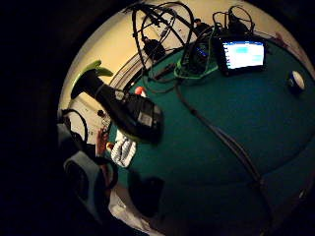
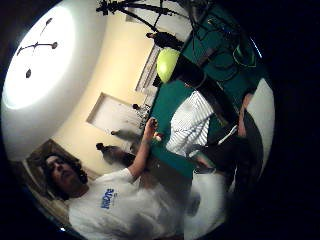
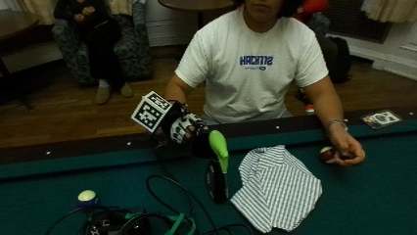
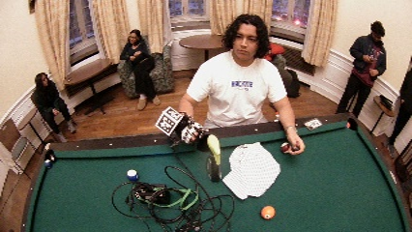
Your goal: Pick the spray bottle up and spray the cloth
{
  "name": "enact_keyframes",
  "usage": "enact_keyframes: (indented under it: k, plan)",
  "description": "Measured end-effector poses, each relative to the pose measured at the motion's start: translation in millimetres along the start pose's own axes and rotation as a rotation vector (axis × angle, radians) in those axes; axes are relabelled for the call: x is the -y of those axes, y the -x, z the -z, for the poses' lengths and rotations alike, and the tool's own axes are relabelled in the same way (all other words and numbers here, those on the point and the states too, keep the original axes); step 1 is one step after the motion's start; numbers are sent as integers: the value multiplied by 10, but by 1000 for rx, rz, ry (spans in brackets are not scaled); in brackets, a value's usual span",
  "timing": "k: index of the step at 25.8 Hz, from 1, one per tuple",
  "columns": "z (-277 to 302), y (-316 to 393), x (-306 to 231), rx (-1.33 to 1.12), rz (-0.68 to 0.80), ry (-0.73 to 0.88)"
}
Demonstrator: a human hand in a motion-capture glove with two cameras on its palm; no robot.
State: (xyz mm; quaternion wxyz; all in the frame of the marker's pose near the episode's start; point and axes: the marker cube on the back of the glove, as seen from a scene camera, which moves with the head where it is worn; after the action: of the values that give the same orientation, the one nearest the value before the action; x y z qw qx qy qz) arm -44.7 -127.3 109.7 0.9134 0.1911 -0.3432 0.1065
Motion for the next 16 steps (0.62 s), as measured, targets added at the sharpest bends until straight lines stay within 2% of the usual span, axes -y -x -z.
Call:
enact_keyframes:
  k: [7,16]
  plan:
    - [29,-13,15,-29,-4,-7]
    - [-159,-6,22,-35,-23,99]
